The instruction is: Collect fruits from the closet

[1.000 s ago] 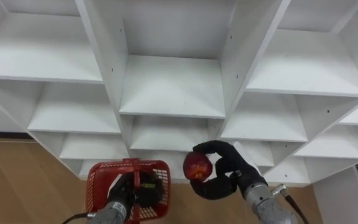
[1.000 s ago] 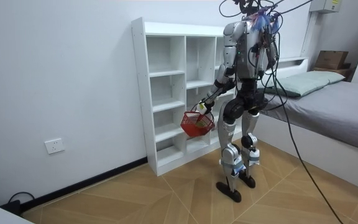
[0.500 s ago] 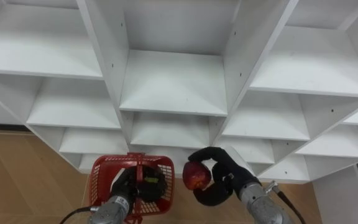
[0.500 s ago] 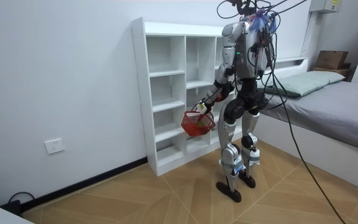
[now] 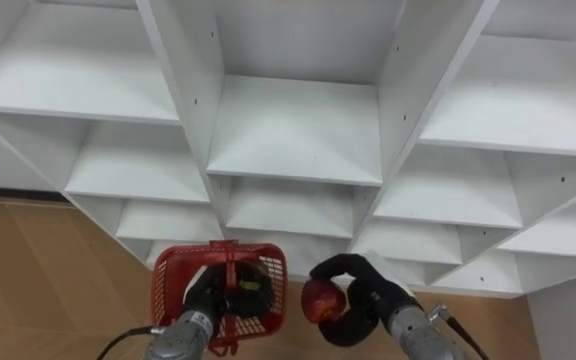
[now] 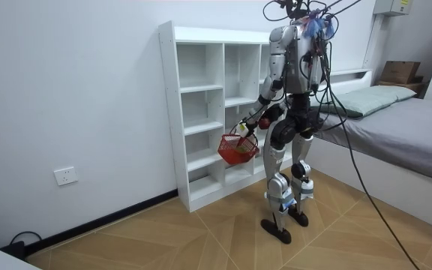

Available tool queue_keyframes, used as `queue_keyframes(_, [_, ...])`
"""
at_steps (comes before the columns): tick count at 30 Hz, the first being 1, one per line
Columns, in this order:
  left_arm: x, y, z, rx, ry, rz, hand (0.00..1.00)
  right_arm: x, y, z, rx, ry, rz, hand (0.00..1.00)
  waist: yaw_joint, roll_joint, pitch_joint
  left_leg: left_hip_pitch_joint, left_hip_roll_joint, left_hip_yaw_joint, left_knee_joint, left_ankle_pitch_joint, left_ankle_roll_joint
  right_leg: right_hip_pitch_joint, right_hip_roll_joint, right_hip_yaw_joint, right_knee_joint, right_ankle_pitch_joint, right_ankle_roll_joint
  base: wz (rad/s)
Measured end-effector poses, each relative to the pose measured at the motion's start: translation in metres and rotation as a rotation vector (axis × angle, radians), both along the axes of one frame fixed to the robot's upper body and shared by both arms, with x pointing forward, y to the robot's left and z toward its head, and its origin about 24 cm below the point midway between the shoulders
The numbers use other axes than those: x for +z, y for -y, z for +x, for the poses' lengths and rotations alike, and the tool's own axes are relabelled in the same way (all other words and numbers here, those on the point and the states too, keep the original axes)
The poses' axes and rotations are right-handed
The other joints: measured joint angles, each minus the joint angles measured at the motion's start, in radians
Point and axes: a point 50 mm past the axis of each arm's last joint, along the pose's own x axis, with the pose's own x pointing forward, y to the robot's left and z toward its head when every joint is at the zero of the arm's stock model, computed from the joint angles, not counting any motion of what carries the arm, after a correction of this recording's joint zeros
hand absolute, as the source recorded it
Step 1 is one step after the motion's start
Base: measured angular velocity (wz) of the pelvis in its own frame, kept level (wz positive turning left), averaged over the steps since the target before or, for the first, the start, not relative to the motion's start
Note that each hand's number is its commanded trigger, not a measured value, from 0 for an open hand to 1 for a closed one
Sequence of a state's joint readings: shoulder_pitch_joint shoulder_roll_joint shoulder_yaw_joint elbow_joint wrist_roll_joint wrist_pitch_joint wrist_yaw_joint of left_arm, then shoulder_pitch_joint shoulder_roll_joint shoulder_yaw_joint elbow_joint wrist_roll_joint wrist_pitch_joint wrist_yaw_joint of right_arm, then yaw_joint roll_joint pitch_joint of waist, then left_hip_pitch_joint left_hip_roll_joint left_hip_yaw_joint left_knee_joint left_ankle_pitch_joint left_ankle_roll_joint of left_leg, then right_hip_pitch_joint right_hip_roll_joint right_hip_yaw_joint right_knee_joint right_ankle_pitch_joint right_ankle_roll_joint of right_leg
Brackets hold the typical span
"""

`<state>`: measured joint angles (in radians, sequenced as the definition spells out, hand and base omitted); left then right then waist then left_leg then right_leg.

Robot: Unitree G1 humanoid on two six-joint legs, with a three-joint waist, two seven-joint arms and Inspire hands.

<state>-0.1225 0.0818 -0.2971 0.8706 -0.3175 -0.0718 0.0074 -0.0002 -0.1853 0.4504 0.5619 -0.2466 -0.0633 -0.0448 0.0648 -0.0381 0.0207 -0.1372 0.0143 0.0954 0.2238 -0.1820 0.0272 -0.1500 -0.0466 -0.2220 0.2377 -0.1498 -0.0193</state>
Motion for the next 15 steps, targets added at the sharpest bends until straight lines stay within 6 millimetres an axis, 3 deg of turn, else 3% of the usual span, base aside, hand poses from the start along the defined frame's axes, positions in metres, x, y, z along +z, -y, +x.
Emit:
queue_keyframes(8, [0.0058, -0.0020, 0.0045, -0.022, 0.032, -0.017, 1.00, -0.0065, 0.0053, -0.0015, 0.032, -0.015, -0.077, 1.00, -0.001, 0.004, -0.0021, 0.000, -0.001, 0.001, 0.003, 0.000, 0.000, 0.000, -0.002, -0.001, 0.000, 0.000, 0.000, 0.00])
queue_keyframes(15, [0.0087, 0.0010, 0.0064, -0.053, 0.049, -0.046, 1.00, -0.0096, 0.0094, 0.0010, 0.039, -0.023, -0.107, 1.00, 0.002, 0.032, -0.0114, 0.003, -0.001, 0.000, 0.003, 0.000, 0.000, 0.001, -0.001, -0.001, 0.001, 0.000, 0.000, 0.00])
